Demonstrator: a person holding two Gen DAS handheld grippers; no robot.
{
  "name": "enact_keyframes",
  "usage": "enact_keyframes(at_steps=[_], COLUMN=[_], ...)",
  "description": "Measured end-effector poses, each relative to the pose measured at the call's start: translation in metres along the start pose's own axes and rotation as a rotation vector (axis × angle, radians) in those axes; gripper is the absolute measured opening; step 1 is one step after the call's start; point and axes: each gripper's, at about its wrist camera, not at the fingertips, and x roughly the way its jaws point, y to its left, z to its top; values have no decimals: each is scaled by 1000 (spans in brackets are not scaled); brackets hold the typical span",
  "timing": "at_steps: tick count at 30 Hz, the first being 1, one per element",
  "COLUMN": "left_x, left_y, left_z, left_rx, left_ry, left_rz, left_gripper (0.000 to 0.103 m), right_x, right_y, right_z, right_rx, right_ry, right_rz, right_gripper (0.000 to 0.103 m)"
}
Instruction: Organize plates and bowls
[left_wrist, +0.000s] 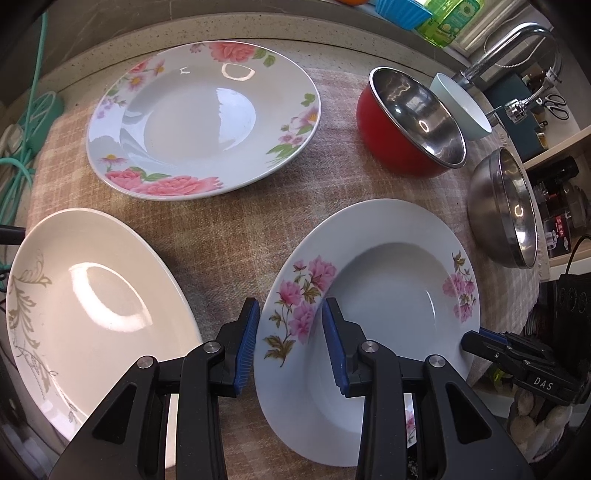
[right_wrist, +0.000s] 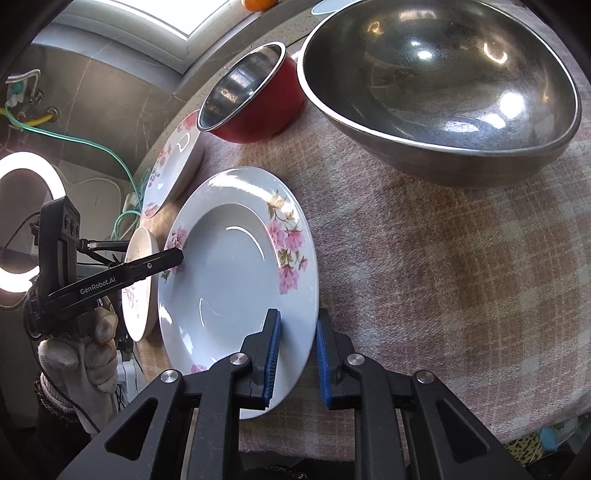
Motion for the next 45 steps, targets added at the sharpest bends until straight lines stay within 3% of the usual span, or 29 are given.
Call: enact_keyframes(at_steps=[29, 45], left_x=[-13, -14], left_y=[-3, 0], left_z=[-70, -82], left_rx=[-198, -258], left_ry=[-65, -119], left_rz=[-7, 5], left_gripper=[33, 33], right_x=[-7, 1], right_y=[3, 13], right_z=[-1, 6], right_rx=[-144, -197], right_ry=[52, 68], right_rz=[-33, -57], right_gripper=[18, 19])
